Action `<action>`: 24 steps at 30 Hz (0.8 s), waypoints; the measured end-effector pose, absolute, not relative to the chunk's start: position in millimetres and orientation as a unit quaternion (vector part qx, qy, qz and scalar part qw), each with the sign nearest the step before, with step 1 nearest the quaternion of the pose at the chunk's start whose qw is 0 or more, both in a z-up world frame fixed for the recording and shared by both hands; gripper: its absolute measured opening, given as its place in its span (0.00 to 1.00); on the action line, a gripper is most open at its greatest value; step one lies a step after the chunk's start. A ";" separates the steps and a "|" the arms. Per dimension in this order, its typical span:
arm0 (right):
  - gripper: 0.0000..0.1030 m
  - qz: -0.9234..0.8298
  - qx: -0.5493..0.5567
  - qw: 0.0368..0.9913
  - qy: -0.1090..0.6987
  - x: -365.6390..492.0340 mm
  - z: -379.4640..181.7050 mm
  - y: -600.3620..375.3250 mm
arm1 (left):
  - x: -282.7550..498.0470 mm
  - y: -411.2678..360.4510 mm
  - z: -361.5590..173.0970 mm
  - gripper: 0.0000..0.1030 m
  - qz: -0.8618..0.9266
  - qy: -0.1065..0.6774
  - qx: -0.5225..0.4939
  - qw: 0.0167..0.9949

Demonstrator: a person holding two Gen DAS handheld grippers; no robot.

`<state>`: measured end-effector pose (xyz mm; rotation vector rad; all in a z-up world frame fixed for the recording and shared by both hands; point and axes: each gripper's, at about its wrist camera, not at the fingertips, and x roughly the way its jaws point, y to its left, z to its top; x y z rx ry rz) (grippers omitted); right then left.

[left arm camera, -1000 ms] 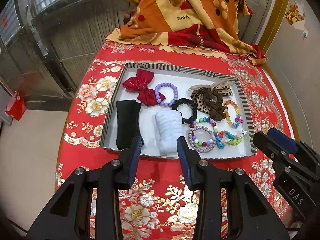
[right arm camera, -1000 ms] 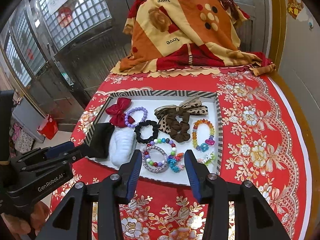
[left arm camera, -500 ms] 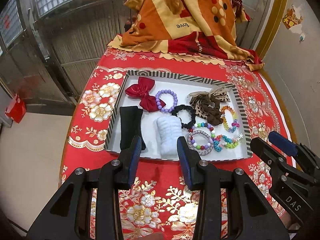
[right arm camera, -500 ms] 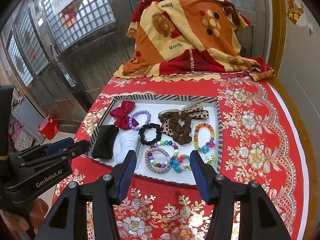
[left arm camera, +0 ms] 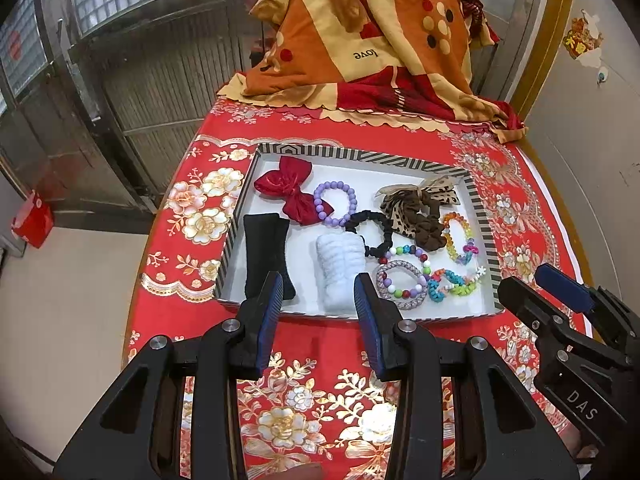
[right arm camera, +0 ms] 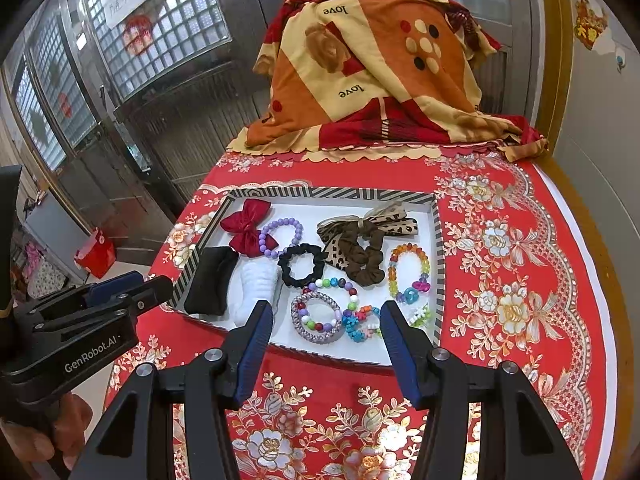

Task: Organize jewelry

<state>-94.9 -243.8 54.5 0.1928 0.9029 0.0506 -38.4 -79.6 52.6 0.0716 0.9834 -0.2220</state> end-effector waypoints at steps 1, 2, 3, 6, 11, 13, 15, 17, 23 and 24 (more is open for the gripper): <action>0.52 0.025 0.093 0.895 0.436 -94.7 54.3 -243.4 | -38.4 -78.3 52.5 0.35 -0.106 0.471 0.034 0.875; 0.52 0.025 0.092 0.894 0.437 -94.5 54.0 -242.8 | -38.3 -77.4 52.7 0.35 -0.106 0.472 0.034 0.875; 0.52 0.025 0.092 0.894 0.438 -94.1 53.6 -242.0 | -38.3 -77.1 52.6 0.35 -0.106 0.472 0.034 0.875; 0.52 0.026 0.091 0.893 0.441 -93.4 52.2 -241.2 | -37.9 -75.8 52.0 0.35 -0.107 0.473 0.033 0.874; 0.52 0.025 0.093 0.891 0.443 -92.1 50.0 -242.0 | -36.8 -75.5 49.7 0.35 -0.107 0.475 0.036 0.873; 0.52 0.025 0.094 0.891 0.444 -91.1 49.1 -242.4 | -35.7 -76.0 47.7 0.35 -0.106 0.477 0.036 0.872; 0.52 0.025 0.094 0.890 0.445 -90.1 48.4 -242.7 | -34.4 -76.9 46.2 0.35 -0.105 0.479 0.036 0.871; 0.52 0.026 0.094 0.890 0.445 -89.7 48.0 -242.7 | -33.9 -77.0 45.8 0.35 -0.105 0.479 0.036 0.871; 0.53 0.027 0.095 0.888 0.449 -87.1 44.1 -243.6 | -31.7 -77.9 42.3 0.35 -0.103 0.484 0.036 0.868; 0.53 0.028 0.095 0.888 0.449 -86.9 43.5 -243.5 | -31.0 -79.0 41.8 0.35 -0.102 0.484 0.037 0.868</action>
